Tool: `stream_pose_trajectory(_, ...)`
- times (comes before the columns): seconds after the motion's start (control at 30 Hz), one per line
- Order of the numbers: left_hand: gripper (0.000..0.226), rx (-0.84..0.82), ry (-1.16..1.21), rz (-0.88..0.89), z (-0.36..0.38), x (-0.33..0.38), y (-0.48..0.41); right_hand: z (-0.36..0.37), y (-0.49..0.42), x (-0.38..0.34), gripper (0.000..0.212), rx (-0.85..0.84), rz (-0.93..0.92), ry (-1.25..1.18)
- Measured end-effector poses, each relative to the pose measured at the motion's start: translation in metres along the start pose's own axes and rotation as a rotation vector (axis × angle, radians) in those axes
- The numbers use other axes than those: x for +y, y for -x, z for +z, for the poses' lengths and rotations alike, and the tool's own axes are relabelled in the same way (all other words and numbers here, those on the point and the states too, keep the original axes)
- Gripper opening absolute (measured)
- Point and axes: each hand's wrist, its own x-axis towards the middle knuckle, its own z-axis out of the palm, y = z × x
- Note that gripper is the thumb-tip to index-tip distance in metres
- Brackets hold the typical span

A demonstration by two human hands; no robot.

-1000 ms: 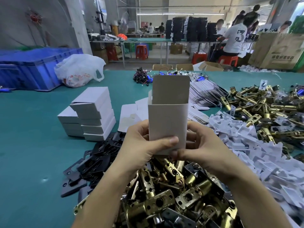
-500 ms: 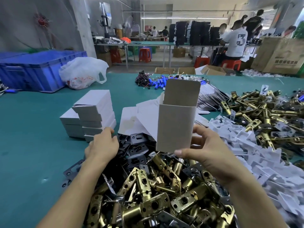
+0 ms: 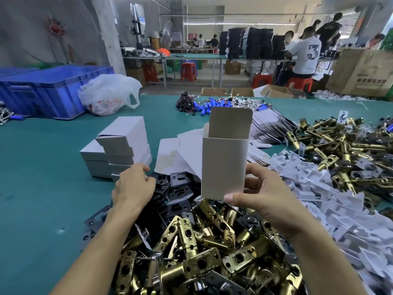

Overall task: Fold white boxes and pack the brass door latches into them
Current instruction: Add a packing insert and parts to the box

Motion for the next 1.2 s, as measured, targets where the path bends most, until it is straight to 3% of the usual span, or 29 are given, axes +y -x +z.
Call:
stream_pose_trajectory(0.1,0.039,-0.084,-0.07,-0.019,0.005,0.003,-0.004,0.0,0.0,0.0,0.045,-0.023,-0.014,0.0)
stream_pose_trajectory(0.23,0.039,-0.063,-0.128,-0.056,0.009,0.005,-0.009,-0.001,0.0,0.0,0.043,-0.064,-0.024,-0.029)
stream_pose_trajectory(0.47,0.039,-0.036,0.082,-0.086,0.008,0.002,-0.007,-0.003,0.0,0.0,0.05,-0.017,-0.014,-0.003)
stream_pose_trajectory(0.57,0.039,-0.006,0.155,-0.038,0.001,0.006,0.0,-0.002,0.001,-0.001,0.047,-0.024,0.003,0.019)
stream_pose_trajectory(0.7,0.034,0.138,0.074,0.067,-0.012,0.014,0.019,-0.001,0.002,-0.001,0.047,-0.017,0.022,0.052)
stream_pose_trajectory(0.83,0.024,0.159,0.252,0.155,-0.032,0.034,0.04,-0.001,0.001,-0.001,0.048,-0.005,0.035,0.06)
stream_pose_trajectory(0.93,0.032,-0.046,0.708,0.14,-0.048,0.062,0.063,-0.001,0.001,-0.001,0.05,-0.001,0.032,0.039)
stream_pose_trajectory(1.03,0.029,-0.443,1.171,0.144,-0.06,0.085,0.089,-0.001,0.001,-0.001,0.056,0.001,0.025,-0.025)
stream_pose_trajectory(1.1,0.02,-0.624,1.23,0.191,-0.059,0.09,0.099,0.0,0.002,-0.001,0.056,-0.004,0.011,-0.043)
stream_pose_trajectory(1.2,0.015,-0.724,1.207,0.219,-0.054,0.088,0.101,0.001,0.003,0.0,0.048,-0.039,-0.021,-0.037)
